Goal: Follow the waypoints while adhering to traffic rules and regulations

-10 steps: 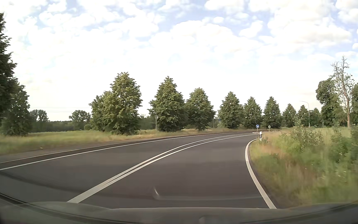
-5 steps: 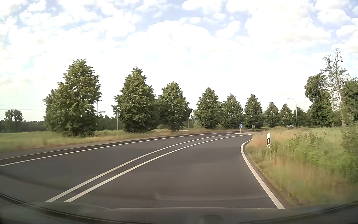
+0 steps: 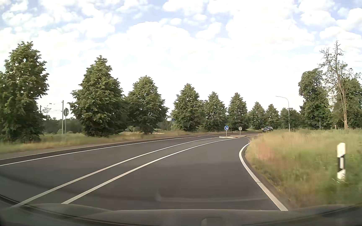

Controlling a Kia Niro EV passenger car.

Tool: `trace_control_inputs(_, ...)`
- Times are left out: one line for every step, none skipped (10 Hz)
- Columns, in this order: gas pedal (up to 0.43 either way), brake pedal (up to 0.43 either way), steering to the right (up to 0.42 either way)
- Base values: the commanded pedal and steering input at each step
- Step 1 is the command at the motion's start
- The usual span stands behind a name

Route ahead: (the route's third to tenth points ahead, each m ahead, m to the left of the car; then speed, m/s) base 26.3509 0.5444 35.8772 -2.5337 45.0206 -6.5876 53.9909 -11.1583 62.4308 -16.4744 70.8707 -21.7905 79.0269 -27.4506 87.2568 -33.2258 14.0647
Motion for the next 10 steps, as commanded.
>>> trace_control_inputs(0.028,0.03,0.062)
trace_control_inputs(0.028,0.03,0.061)
trace_control_inputs(0.039,0.03,0.06)
trace_control_inputs(0.039,0.03,0.06)
trace_control_inputs(0.039,0.03,0.06)
trace_control_inputs(0.047,0.03,0.06)
trace_control_inputs(0.047,0.03,0.06)
trace_control_inputs(0.047,0.03,0.06)
trace_control_inputs(0.047,0.03,0.06)
trace_control_inputs(0.047,0.03,0.06)
